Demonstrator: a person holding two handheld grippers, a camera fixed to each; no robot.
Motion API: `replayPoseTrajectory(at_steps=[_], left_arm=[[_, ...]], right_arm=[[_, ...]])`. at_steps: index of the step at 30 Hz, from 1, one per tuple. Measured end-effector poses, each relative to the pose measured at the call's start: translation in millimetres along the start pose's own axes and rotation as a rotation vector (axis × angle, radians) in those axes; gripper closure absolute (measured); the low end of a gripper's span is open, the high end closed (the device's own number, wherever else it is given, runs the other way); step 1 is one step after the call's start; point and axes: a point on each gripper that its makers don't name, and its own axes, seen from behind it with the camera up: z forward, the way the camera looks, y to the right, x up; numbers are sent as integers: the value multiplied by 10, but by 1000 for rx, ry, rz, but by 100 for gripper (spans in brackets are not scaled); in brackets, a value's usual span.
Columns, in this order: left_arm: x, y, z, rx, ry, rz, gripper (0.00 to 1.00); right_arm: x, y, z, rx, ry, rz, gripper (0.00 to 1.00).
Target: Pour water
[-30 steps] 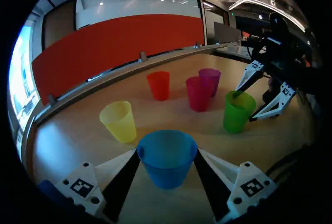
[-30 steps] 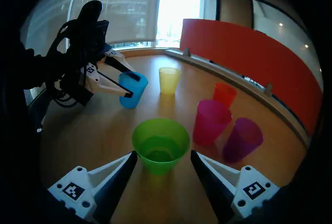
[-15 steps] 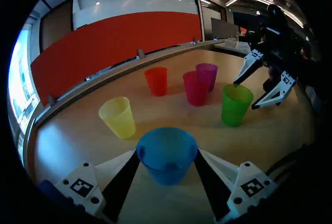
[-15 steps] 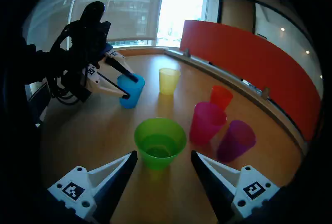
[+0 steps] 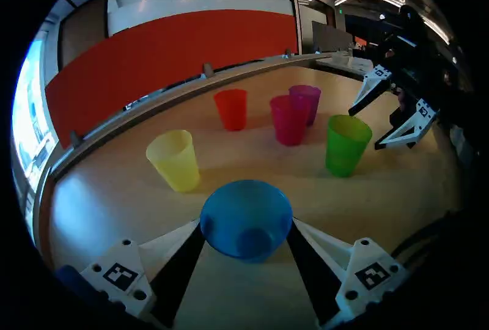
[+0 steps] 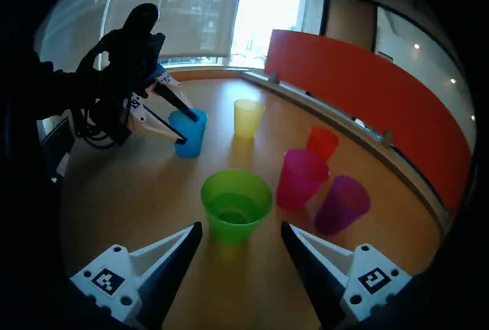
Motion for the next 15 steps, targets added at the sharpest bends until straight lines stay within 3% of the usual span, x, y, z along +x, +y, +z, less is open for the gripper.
replayPoseTrajectory(at_steps=[15], left_arm=[[-170,-25,-62,5,-42,4,11]], right_arm=[[-61,4,-142,-36,15,38,0]])
